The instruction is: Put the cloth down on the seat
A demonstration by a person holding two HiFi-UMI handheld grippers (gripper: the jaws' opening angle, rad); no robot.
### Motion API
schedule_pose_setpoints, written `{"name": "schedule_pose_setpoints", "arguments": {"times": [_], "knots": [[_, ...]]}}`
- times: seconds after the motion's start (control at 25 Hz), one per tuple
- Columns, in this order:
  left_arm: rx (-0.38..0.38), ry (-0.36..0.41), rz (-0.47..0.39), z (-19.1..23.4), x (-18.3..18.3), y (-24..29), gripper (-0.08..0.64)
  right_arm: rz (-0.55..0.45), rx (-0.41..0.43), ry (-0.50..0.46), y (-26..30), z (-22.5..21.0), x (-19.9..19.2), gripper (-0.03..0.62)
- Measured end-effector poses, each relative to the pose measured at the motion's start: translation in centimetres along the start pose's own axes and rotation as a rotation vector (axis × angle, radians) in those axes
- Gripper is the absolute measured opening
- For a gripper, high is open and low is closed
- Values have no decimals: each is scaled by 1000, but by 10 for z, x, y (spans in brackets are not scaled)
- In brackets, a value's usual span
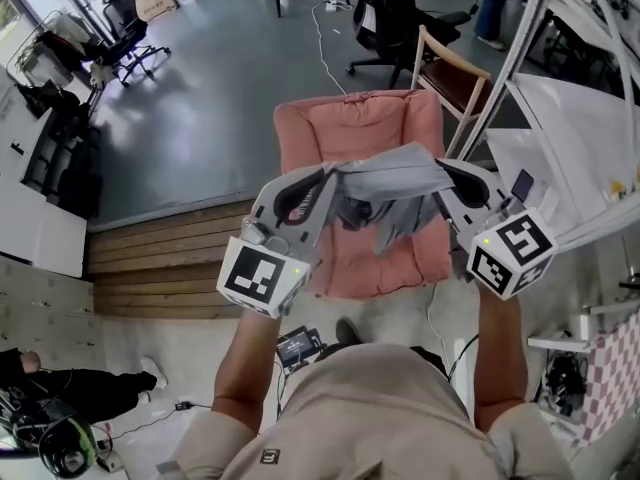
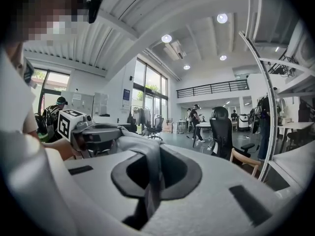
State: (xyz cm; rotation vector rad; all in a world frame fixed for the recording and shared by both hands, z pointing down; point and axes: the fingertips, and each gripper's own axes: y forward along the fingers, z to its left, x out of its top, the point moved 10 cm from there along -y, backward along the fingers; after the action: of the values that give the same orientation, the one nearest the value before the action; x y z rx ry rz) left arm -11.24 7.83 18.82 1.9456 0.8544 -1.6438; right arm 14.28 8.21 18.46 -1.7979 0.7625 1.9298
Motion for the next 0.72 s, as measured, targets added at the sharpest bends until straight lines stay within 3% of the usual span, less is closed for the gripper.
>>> {"name": "schedule_pose_setpoints", "arguments": {"times": [0.4,0.72], "knots": [[-6,-22,-19,63,-16,6,14,43,-16,-58,61,3,9,-2],[31,-15,1,95,-33,36,14,52,25,-78,107,-33,5,-2]]}}
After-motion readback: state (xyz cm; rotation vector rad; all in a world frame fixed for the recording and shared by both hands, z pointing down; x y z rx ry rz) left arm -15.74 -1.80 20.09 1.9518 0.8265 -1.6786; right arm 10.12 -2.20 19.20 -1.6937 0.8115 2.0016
